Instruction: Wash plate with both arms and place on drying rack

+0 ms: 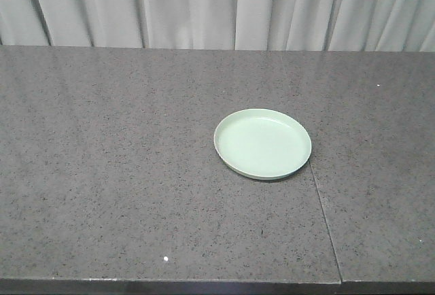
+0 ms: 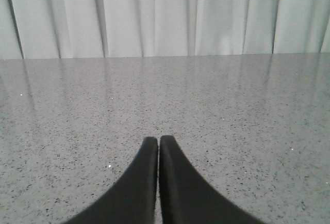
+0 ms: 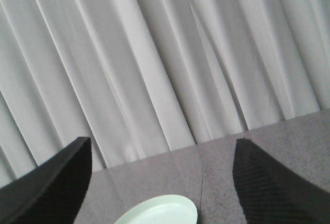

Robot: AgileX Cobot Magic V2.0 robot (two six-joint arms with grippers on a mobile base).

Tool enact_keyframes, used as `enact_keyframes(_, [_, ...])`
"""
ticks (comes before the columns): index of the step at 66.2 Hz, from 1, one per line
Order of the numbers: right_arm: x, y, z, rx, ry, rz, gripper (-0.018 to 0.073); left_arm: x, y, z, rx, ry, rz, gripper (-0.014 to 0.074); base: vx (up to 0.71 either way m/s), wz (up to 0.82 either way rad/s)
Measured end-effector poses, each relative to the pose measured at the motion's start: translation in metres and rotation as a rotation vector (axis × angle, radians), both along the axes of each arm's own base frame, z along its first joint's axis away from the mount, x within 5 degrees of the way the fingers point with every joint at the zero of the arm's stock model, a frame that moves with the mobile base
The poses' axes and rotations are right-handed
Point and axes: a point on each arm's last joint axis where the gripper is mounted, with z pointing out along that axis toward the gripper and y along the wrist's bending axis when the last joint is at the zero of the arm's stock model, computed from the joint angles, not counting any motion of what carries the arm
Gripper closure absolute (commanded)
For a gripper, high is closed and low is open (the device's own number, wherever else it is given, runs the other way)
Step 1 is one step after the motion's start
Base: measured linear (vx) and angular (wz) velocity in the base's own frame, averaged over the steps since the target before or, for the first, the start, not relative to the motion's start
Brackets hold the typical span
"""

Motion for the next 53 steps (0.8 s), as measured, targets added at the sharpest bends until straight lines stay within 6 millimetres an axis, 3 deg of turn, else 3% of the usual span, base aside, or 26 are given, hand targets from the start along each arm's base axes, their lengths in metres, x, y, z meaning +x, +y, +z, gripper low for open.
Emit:
enact_keyframes(12, [0.021, 0.006, 0.048, -0.194, 0.162, 0.048, 0.0023, 0.000, 0.000, 0.000, 0.000, 0.000, 0.000, 0.0602, 0.00, 0.00])
enact_keyframes(25, [0.067, 0.015, 0.085, -0.361, 0.351, 0.154, 0.0023, 0.000, 0.000, 0.000, 0.000, 0.000, 0.000, 0.0602, 0.00, 0.00])
enact_keyframes(40, [0.129, 0.030, 0.105, -0.458, 0.485, 0.352, 0.0023, 0.000, 0.000, 0.000, 0.000, 0.000, 0.000, 0.0602, 0.00, 0.00])
enact_keyframes(53, [0.192, 0.039, 0.097, -0.460, 0.561, 0.464, 0.0023, 0.000, 0.000, 0.000, 0.001, 0.000, 0.000, 0.0602, 0.00, 0.00])
